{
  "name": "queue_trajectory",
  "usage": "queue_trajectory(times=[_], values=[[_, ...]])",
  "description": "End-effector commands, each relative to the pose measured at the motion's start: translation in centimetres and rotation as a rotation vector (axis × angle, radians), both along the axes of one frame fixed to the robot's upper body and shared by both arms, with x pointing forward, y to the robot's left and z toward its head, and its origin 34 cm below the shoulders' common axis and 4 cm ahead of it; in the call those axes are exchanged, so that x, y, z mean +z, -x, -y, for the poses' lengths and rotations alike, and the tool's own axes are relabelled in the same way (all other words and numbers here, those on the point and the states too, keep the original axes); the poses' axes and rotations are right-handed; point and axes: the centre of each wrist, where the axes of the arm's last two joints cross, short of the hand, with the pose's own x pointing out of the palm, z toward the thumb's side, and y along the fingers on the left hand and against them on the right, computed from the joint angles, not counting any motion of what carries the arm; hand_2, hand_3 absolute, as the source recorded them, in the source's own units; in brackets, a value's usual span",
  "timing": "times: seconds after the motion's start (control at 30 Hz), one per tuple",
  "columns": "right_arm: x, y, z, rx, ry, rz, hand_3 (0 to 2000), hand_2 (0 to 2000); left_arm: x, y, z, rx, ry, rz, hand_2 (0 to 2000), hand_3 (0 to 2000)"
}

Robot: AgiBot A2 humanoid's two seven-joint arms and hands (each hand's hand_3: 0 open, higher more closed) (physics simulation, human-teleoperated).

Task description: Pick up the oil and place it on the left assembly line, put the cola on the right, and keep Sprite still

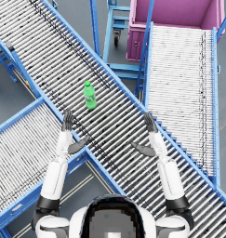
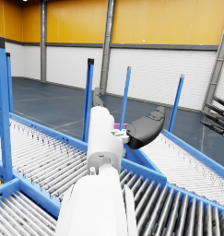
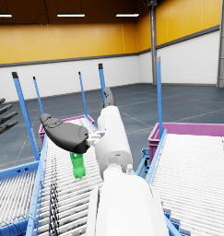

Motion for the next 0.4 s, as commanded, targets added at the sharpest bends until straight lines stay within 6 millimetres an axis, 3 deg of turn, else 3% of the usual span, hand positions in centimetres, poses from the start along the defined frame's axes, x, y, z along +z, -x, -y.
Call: queue_trajectory(times=[0.03, 0.4], values=[[0.0, 0.0, 0.0, 0.0, 0.0, 0.0, 0, 0, 0.0, 0.0, 0.0, 0.0, 0.0, 0.0, 0, 0], [0.0, 0.0, 0.0, 0.0, 0.0, 0.0, 0, 0, 0.0, 0.0, 0.0, 0.0, 0.0, 0.0, 0, 0]])
